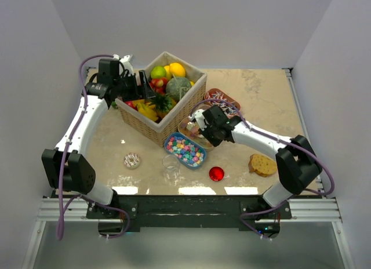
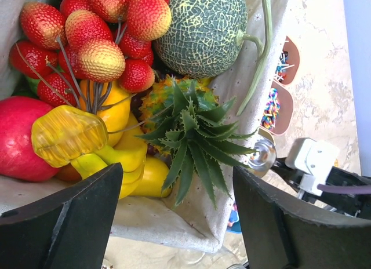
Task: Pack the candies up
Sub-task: Scoop the fake candies from the storage box.
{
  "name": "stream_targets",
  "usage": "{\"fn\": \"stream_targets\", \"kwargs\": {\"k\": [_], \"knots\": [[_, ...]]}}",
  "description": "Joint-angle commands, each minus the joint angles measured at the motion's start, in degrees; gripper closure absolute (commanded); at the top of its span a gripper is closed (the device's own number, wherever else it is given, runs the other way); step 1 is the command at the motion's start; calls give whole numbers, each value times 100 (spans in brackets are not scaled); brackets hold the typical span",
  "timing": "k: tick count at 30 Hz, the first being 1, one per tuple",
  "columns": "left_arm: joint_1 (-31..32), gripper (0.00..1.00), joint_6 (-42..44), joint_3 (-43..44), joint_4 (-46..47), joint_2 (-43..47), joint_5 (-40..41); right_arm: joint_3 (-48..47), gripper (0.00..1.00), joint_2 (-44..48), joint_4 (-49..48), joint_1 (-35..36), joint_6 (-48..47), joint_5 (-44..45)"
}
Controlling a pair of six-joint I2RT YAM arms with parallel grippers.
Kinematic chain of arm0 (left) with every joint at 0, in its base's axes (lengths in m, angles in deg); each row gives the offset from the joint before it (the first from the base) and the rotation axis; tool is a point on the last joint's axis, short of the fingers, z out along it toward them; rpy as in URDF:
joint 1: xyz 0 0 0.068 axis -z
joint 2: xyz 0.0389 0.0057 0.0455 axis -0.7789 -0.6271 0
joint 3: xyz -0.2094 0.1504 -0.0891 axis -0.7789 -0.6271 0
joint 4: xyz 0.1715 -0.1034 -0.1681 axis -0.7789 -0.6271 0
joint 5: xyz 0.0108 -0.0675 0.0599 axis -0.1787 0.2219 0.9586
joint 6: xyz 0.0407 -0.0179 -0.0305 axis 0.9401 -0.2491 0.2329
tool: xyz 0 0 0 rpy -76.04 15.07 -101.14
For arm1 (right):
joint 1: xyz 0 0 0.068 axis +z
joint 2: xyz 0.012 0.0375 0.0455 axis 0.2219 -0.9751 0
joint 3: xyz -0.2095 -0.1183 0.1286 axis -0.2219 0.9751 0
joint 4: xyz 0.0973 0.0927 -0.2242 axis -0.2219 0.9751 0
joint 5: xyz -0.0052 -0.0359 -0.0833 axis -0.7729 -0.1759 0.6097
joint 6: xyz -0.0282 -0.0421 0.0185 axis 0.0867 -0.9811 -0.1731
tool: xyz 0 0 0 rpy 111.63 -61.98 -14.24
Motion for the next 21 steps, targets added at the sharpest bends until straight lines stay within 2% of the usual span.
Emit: {"fn": "stream_targets", "kwargs": {"k": [1, 7, 11, 17, 21], "knots": [[-15, 17, -148, 149, 230, 240, 99, 131, 100, 435, -359, 1, 135, -52], [-15, 10, -368, 132, 326, 258, 178, 193, 100, 1094, -184, 54, 346, -122], [-15, 0, -526, 88, 414, 311, 230, 123, 100, 1604, 45, 230, 469, -210], [-15, 0, -649, 35, 450, 451, 556, -53, 100, 2175, 423, 581, 671, -333], [-15, 0, -684, 175, 265, 425, 503, -430, 100, 2264, 1045, 862, 934, -438]]}}
